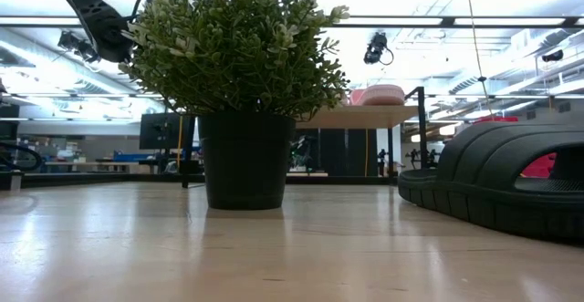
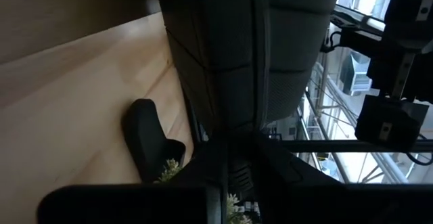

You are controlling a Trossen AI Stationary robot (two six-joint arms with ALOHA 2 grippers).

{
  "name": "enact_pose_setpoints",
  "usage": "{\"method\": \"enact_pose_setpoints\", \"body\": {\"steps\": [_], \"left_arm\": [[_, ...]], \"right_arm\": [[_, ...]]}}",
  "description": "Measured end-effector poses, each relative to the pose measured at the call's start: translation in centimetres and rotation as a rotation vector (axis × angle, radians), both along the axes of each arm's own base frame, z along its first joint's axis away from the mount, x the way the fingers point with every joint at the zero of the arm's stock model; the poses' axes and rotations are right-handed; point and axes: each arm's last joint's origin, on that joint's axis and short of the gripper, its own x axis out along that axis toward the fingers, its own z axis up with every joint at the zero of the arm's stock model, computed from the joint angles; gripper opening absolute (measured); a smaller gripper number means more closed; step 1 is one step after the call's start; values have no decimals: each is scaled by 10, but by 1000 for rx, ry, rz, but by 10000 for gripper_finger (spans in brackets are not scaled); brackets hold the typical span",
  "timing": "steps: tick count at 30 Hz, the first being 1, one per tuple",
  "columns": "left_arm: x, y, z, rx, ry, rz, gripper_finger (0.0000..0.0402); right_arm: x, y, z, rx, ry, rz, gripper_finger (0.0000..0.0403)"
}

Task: Pick and place slides into the shelf
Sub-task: Put the left black slipper on the shelf

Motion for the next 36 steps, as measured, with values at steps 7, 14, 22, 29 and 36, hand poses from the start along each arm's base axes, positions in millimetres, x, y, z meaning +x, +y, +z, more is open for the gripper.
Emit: {"method": "enact_pose_setpoints", "body": {"steps": [7,14,22,29,36], "left_arm": [[0,0,0,12,0,10,46],[0,1,-1,15,3,21,46],[-3,7,0,11,3,40,46],[-8,14,0,4,-1,33,46],[-8,13,0,-2,-3,3,46]], "right_arm": [[0,0,0,0,0,0,240],[0,0,0,1,-1,0,240],[0,0,0,1,-1,0,240],[0,0,0,1,-1,0,240],[0,0,0,4,-2,-1,240]]}}
